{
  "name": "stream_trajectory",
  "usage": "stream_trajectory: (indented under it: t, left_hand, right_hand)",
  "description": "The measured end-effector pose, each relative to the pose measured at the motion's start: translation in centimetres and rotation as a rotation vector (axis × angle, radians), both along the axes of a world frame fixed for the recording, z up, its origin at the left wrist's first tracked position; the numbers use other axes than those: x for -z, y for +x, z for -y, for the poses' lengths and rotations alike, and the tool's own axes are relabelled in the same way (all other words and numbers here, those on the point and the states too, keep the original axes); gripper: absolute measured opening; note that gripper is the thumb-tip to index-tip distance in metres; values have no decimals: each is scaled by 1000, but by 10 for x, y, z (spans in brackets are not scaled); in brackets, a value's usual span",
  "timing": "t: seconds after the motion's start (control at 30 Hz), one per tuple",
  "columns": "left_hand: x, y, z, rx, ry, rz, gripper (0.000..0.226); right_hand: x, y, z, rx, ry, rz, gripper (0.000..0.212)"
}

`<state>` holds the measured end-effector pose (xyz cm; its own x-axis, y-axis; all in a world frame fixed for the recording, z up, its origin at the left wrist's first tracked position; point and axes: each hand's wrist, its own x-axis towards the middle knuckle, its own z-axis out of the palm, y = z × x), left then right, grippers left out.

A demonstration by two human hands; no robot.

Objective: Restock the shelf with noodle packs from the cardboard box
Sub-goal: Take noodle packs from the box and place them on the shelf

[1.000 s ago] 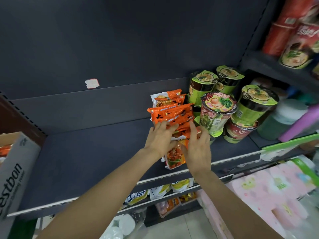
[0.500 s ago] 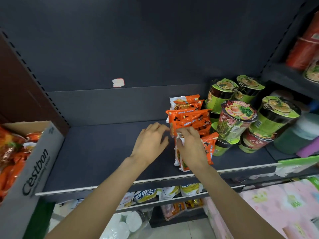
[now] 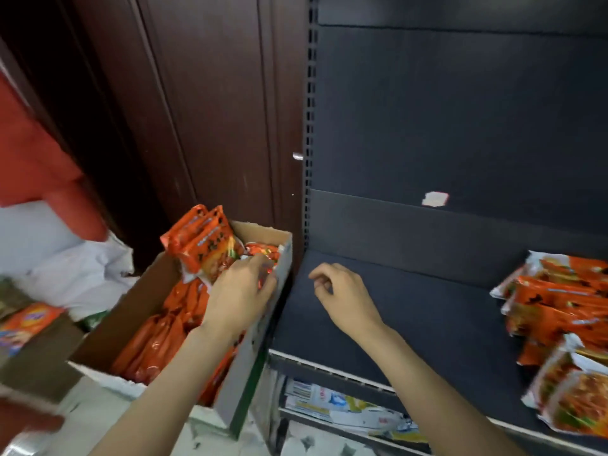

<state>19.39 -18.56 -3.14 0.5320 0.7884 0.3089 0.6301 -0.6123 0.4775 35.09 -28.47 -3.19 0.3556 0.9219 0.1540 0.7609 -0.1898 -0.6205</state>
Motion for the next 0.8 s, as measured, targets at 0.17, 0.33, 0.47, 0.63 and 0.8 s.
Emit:
stream_trajectory:
  t: [0.17,0.33,0.47,0.63,0.8]
  left_hand:
    - [12,-77,-95,-65,-51,-30,15]
    - [25,-122,-174,-110,-120,-71,25]
    - [36,-141,-219,-120,-177,-68,31]
    - [47,-142,-252,-37,-219,-120,39]
    - [51,-134,-262,-15,-265,-135,41]
  right_hand:
    - [12,-72,-91,-47,-11,-39,22]
    - [24,-118,-166,-40,-22,-69,31]
    - [32,-141,-210,-52,-69,-83,45]
    - [43,-152,-258,-53,-123,-67,56]
    - [62,-145,-286,-54,-197,-37,58]
